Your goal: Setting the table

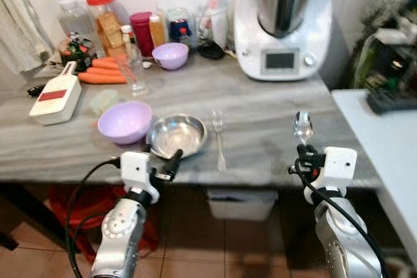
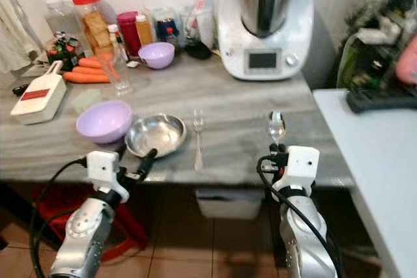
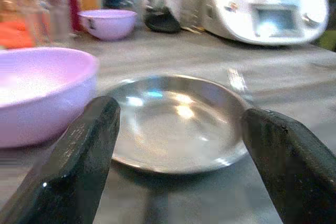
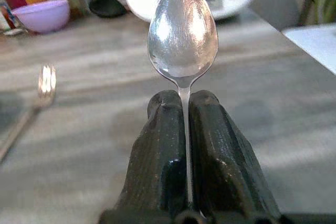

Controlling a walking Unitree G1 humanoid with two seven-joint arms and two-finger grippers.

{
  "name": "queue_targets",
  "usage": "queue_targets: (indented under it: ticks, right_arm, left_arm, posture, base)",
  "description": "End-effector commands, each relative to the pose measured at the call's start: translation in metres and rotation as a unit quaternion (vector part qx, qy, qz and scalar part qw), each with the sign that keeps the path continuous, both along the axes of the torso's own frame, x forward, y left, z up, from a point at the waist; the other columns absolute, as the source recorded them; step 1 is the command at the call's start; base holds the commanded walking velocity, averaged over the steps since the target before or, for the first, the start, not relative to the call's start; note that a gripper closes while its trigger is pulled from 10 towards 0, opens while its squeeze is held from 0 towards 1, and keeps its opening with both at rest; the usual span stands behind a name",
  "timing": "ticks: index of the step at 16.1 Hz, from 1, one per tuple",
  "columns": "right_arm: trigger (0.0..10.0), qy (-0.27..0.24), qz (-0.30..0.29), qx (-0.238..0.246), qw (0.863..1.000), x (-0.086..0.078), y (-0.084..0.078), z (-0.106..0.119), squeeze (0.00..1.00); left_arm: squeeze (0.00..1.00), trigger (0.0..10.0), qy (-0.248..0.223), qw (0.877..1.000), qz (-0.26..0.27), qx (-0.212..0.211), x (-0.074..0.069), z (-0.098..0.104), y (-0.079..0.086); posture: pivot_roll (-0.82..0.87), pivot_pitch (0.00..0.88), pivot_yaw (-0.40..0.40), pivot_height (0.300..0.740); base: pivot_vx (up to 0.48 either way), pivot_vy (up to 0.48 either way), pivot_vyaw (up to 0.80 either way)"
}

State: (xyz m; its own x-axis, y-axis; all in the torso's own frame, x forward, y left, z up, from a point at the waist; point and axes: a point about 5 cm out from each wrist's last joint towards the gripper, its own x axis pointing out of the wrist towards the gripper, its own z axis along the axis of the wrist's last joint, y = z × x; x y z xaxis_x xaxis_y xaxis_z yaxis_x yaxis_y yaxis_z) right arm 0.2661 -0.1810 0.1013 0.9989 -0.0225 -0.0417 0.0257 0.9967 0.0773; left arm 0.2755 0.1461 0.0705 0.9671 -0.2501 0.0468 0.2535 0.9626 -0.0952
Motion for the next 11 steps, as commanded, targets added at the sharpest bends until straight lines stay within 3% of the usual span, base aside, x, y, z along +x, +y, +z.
queue_targets:
  ticks: [1,7,9,11]
  right_arm:
    - [10.0,-0.006,0.020,0.012,1.000,0.002,0.012,0.002,0.00]
    - [10.0,-0.003,0.015,0.026,1.000,0.001,0.013,-0.001,0.00]
    - [10.0,-0.003,0.012,0.026,1.000,0.003,0.011,0.000,0.00]
    - [10.0,0.001,0.007,0.039,0.999,0.012,0.008,0.004,0.00]
  left_arm:
    - [0.00,10.0,-0.002,1.000,0.021,0.005,-0.002,0.001,0.014]
    - [0.00,10.0,-0.012,0.999,-0.034,0.028,-0.016,0.001,0.015]
    - [0.00,10.0,-0.018,0.997,-0.075,0.015,-0.020,0.004,0.011]
    - [0.00,10.0,-0.022,0.985,-0.171,0.021,-0.028,0.008,0.000]
  posture:
    - [-0.10,0.000,0.084,0.740]
    - [-0.09,0.000,0.093,0.740]
    - [-0.09,0.000,0.097,0.740]
    - [-0.10,0.008,0.108,0.740]
  base:
    - [0.000,0.000,0.44]
    - [0.000,0.000,0.00]
    - [0.000,0.000,0.00]
    - [0.000,0.000,0.00]
